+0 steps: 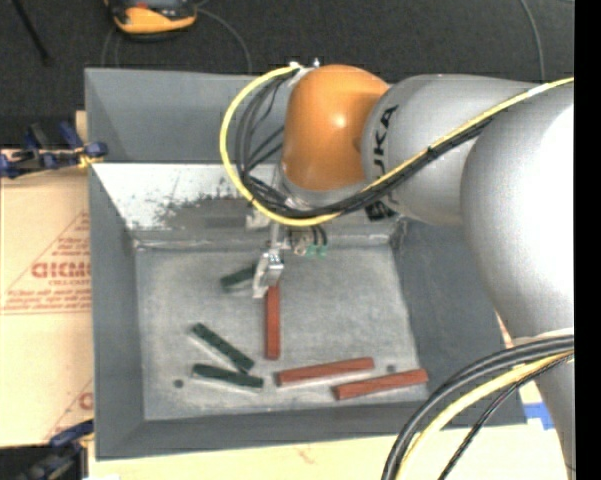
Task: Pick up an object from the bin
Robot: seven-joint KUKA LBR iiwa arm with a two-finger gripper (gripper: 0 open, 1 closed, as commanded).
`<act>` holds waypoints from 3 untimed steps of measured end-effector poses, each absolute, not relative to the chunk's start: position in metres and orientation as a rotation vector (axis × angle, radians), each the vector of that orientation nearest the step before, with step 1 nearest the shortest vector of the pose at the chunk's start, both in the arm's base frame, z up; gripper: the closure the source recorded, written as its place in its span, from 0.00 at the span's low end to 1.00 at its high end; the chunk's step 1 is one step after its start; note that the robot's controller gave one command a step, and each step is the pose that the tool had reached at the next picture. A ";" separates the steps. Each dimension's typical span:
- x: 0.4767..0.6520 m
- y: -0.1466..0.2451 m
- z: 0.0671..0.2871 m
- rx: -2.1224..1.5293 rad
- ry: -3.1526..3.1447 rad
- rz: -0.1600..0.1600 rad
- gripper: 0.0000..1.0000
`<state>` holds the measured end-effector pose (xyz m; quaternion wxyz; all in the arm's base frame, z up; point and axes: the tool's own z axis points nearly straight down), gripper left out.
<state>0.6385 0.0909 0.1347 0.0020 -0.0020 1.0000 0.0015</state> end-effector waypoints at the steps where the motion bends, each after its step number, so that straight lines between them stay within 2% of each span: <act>1: 0.639 0.091 0.135 -0.004 3.138 0.005 0.00; 2: 0.636 0.084 0.142 -0.476 3.099 -0.002 0.00; 3: 0.632 0.081 0.138 -0.773 3.041 -0.003 0.00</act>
Offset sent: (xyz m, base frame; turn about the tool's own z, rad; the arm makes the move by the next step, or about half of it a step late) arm -0.0050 -0.0129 0.0133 -0.5548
